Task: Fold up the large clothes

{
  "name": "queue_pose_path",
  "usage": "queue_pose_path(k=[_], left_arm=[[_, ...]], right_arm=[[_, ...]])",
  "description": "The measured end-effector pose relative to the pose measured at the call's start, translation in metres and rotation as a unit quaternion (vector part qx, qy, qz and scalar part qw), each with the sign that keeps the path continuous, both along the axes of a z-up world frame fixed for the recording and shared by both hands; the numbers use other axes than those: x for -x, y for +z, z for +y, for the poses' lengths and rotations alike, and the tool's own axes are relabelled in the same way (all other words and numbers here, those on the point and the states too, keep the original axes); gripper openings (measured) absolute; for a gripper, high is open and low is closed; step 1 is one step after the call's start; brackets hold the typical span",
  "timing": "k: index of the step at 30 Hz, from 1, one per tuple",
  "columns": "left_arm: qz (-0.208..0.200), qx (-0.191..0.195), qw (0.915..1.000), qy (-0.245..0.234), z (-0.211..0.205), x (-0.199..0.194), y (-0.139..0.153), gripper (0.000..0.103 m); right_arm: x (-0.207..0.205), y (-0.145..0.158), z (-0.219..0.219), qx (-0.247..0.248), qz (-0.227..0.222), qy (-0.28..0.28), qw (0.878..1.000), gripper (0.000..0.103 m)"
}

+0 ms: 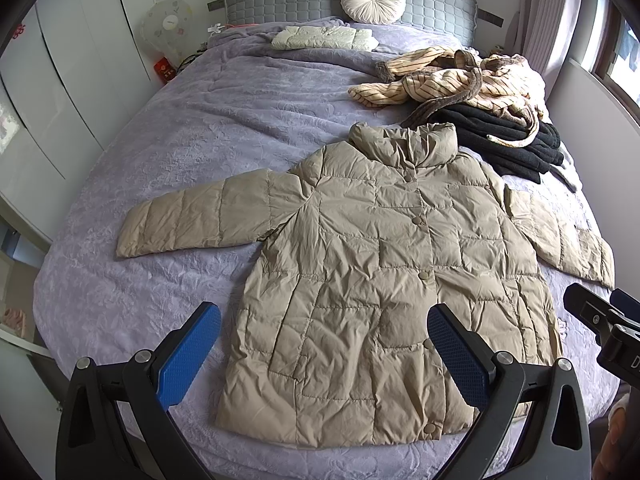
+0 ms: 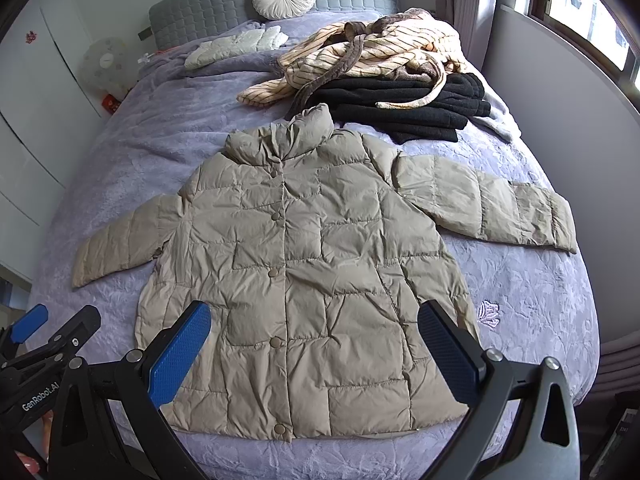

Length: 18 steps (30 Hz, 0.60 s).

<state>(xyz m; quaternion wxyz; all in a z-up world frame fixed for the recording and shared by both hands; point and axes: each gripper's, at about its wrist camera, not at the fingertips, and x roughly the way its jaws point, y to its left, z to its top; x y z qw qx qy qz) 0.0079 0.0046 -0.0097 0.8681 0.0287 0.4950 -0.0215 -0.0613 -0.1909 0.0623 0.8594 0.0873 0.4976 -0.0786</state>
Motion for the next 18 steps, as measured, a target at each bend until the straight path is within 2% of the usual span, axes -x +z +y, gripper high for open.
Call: queue_pose_path(k=[12, 16, 18], left_arm=[[0.009, 0.004, 0.9999, 0.003, 0.003, 0.0, -0.005, 0.103], [0.029, 0.021, 0.9993, 0.009, 0.015, -0.002, -0.019, 0.103], [0.037, 0.036, 0.9985, 0.016, 0.028, -0.003, -0.027, 0.103]], right_arm=[[0.002, -0.01, 0.012, -0.015, 0.016, 0.01, 1.0, 0.103], [-0.006, -0.016, 0.022, -0.004, 0.031, 0.011, 0.999, 0.103], [-0.009, -0.023, 0.028, -0.018, 0.04, 0.024, 0.999, 0.103]])
